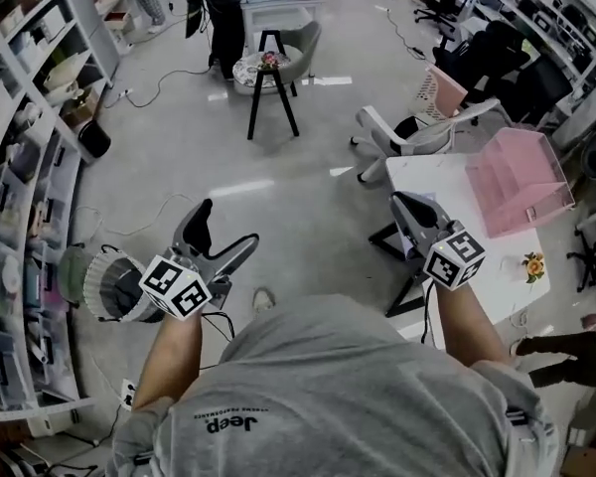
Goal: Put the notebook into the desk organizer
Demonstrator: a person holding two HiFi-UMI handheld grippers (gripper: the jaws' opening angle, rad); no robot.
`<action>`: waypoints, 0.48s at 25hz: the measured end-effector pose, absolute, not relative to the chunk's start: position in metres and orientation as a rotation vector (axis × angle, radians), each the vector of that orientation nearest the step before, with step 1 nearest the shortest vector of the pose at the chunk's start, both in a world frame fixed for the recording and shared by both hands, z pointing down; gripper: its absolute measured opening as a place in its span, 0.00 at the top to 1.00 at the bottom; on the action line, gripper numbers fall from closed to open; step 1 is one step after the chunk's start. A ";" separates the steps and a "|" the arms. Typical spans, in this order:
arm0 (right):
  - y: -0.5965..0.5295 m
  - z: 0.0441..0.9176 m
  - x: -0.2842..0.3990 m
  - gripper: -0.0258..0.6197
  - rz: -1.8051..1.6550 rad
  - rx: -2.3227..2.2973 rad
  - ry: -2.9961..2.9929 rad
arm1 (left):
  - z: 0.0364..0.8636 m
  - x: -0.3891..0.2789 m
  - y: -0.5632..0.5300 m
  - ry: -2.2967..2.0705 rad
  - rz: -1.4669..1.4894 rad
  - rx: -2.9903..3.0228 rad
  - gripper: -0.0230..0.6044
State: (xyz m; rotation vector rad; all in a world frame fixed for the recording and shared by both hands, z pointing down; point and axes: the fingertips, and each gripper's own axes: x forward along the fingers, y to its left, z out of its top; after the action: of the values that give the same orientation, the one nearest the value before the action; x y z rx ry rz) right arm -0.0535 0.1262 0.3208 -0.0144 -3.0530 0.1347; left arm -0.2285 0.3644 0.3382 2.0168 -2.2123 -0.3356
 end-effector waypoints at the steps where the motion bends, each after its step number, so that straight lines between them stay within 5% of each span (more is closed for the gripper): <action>1: 0.121 0.320 -0.070 0.95 0.139 0.012 -3.053 | 0.336 -0.249 0.355 -2.190 -0.336 2.040 0.05; 12: 0.068 0.297 -0.210 0.95 0.135 0.122 -3.049 | 0.326 -0.405 0.276 -2.069 -0.289 2.113 0.05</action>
State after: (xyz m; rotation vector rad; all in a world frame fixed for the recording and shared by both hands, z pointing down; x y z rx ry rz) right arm -0.2103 0.0676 0.2967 0.1216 -3.0495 0.1346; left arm -0.4047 0.2760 0.3258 2.1131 -2.0693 -0.2887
